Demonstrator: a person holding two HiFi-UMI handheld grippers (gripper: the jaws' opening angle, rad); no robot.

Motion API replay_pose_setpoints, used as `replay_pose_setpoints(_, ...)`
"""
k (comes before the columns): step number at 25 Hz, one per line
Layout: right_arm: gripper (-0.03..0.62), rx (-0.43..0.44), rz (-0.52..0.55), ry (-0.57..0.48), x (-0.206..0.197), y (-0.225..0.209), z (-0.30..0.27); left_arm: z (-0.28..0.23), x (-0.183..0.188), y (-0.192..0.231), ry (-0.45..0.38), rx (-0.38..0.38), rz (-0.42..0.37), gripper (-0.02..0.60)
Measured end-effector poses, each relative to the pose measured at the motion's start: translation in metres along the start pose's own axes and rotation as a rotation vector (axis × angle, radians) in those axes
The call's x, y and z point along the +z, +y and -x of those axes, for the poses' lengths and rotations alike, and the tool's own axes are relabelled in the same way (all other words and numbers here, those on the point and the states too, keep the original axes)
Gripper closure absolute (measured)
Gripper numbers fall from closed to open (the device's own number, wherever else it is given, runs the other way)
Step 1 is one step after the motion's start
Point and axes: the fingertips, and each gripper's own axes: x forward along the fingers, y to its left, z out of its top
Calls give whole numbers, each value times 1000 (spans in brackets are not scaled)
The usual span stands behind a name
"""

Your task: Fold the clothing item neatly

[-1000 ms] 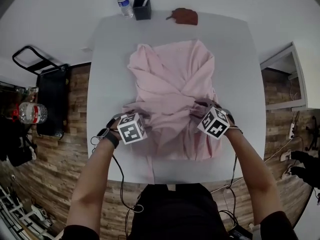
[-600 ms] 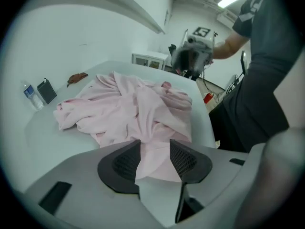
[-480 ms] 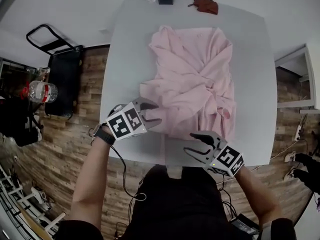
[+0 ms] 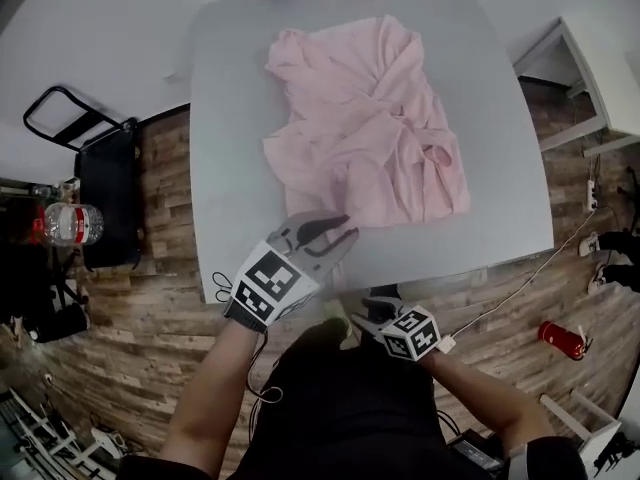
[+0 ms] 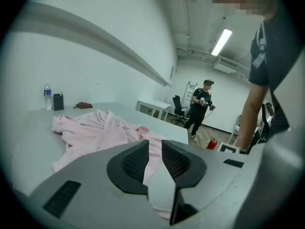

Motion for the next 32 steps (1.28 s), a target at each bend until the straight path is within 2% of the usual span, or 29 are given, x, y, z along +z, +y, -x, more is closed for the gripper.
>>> replay_pose_setpoints(1, 422, -17, -41, -6, -5, -7, -7, 1, 0, -7, -11, -5, -7, 499)
replay_pose_setpoints(3, 422, -51, -34, 1, -14, -18, -20, 0, -3, -18, -10, -19, -29, 499)
replay_pose_setpoints(7, 418, -150, 137, -4, -30, -36, -49, 1, -13, -32, 8, -25, -63, 499)
replay_pose_setpoints(10, 410, -226, 269, -44, -26, -49, -77, 3, -24, -36, 34, -23, -81, 499)
replay_pose_setpoints(13, 411, -271, 354, -46, -24, -58, -103, 6, -30, -35, 49, -9, -95, 499)
replay_pose_setpoints(15, 562, -257, 363, -24, -26, -54, -104, 10, -32, -31, 48, 12, -98, 499)
replay_pose_setpoints(19, 568, -124, 390, 25, -21, -2, -66, 23, -28, -22, 26, 37, -88, 499)
replay_pose_setpoints(22, 569, -115, 436, 31, 7, 24, -23, 31, -19, -16, -7, 57, -71, 499)
replay_pose_setpoints(26, 569, -186, 574, 51, 68, 30, 22, 34, -1, -7, -59, 90, -52, 499)
replay_pose_setpoints(29, 569, -241, 696, 60, 121, 19, 42, 37, 13, 3, -96, 123, -28, 499)
replay_pose_setpoints(32, 568, -310, 842, 100, 176, -10, 50, 38, 31, 20, -137, 161, -5, 500)
